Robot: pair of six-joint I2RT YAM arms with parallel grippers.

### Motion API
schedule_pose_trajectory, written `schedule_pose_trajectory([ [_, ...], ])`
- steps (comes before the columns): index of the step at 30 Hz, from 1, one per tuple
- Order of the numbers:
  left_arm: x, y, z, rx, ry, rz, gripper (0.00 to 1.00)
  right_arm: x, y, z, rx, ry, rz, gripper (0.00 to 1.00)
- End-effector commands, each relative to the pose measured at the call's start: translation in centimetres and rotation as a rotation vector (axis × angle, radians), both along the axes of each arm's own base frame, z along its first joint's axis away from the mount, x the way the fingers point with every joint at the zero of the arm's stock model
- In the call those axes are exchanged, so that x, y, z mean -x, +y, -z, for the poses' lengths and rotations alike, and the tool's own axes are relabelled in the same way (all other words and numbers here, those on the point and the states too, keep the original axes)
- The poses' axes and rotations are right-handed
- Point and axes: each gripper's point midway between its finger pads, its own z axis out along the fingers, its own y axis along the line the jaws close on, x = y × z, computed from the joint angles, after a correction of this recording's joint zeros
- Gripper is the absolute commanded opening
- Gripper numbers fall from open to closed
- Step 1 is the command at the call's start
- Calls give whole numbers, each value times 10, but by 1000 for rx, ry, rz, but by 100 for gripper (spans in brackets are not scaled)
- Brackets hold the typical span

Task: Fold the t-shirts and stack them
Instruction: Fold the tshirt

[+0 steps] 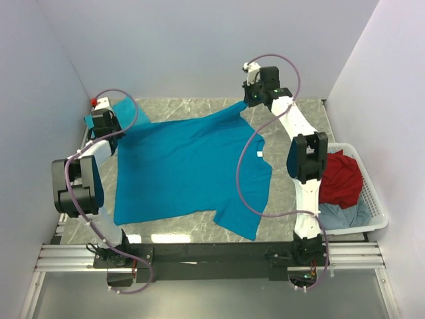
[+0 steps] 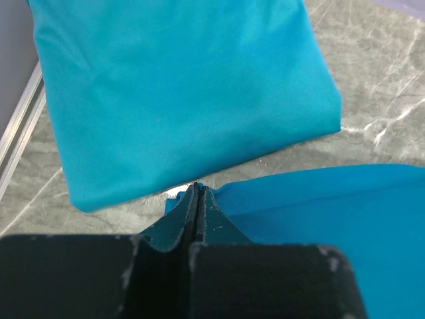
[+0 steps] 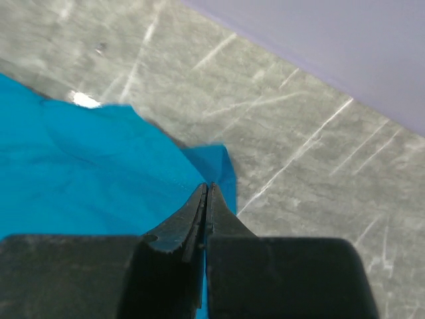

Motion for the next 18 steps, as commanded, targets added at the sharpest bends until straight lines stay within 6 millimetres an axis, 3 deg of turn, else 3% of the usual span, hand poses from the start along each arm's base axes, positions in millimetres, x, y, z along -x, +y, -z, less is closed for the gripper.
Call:
schedule_pose_trajectory([
  [1, -21, 6, -63, -28, -160, 21, 0, 4, 7, -80, -86, -154, -25, 0],
  [9, -48, 9, -45, -19, -121, 37, 0, 18, 11, -98, -117, -156, -46, 0],
  [18, -64, 9, -34, -1, -103, 49, 0, 38, 15, -87, -109, -119, -78, 0],
])
